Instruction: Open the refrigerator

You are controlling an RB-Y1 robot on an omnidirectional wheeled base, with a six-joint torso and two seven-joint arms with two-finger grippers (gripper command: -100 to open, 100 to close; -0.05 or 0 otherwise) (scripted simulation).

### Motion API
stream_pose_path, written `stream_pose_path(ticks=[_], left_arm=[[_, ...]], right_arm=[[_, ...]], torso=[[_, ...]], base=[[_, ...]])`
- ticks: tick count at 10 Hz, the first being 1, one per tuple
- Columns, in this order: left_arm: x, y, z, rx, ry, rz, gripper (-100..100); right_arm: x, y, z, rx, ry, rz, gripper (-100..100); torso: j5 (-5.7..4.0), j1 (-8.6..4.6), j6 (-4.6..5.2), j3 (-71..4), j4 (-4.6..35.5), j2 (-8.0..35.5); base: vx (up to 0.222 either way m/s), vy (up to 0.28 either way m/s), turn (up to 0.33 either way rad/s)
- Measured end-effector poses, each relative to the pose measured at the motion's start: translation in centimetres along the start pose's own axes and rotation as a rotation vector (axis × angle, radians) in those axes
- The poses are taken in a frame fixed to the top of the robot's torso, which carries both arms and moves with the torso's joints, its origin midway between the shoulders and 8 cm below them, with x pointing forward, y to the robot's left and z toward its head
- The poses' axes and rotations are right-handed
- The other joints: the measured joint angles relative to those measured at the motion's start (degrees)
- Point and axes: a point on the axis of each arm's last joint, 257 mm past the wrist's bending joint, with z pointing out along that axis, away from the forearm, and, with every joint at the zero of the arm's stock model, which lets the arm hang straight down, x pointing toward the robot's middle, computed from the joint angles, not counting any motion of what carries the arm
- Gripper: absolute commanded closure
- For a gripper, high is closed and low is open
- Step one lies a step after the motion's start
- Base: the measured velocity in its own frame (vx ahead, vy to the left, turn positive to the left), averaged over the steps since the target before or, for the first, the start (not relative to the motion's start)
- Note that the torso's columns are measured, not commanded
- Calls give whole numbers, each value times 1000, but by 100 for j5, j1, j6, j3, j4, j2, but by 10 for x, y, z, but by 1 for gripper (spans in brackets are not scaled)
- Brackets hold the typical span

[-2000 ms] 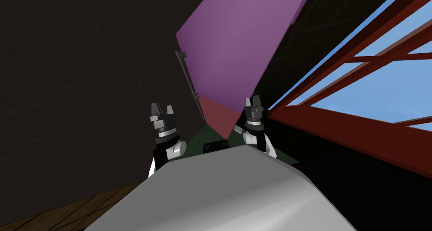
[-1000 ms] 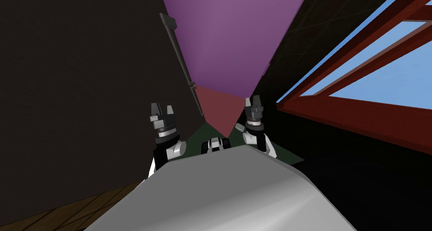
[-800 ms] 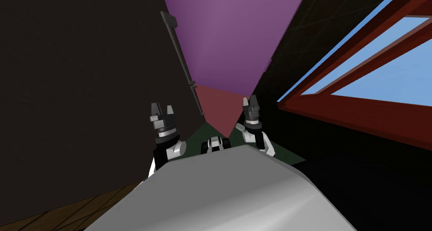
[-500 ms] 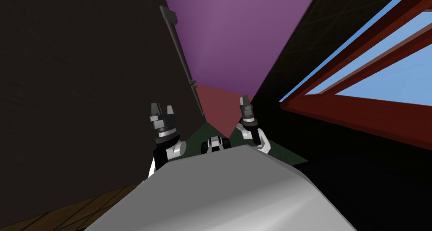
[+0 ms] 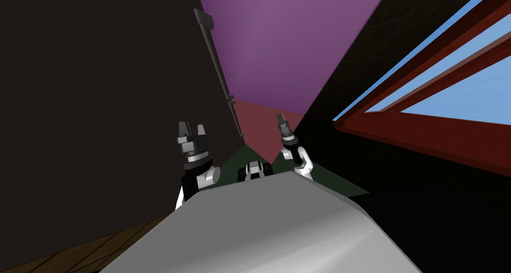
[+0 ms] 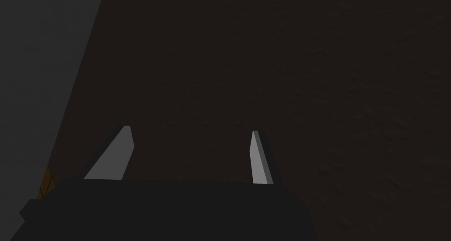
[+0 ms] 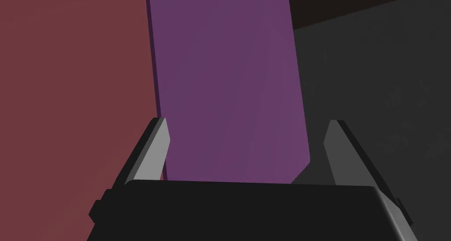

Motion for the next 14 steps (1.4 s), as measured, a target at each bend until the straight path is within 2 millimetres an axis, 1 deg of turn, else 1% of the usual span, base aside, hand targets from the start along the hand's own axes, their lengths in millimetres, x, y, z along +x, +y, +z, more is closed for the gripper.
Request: stream_pose_path(ticks=[11, 12, 14], left_arm=[[0, 0, 0, 0, 0, 0, 0], [0, 0, 0, 0, 0, 0, 0], [0, 0, 0, 0, 0, 0, 0]], right_arm=[[63, -23, 51, -69, 144, -388, -100], [69, -28, 57, -76, 159, -430, -100], [81, -30, 70, -96, 182, -510, -100]], torso=[[0, -1, 3, 16, 7, 23], [0, 2, 2, 16, 7, 22], [0, 2, 2, 16, 7, 23]], base=[[21, 42, 5], [22, 45, 4], [23, 48, 7]])
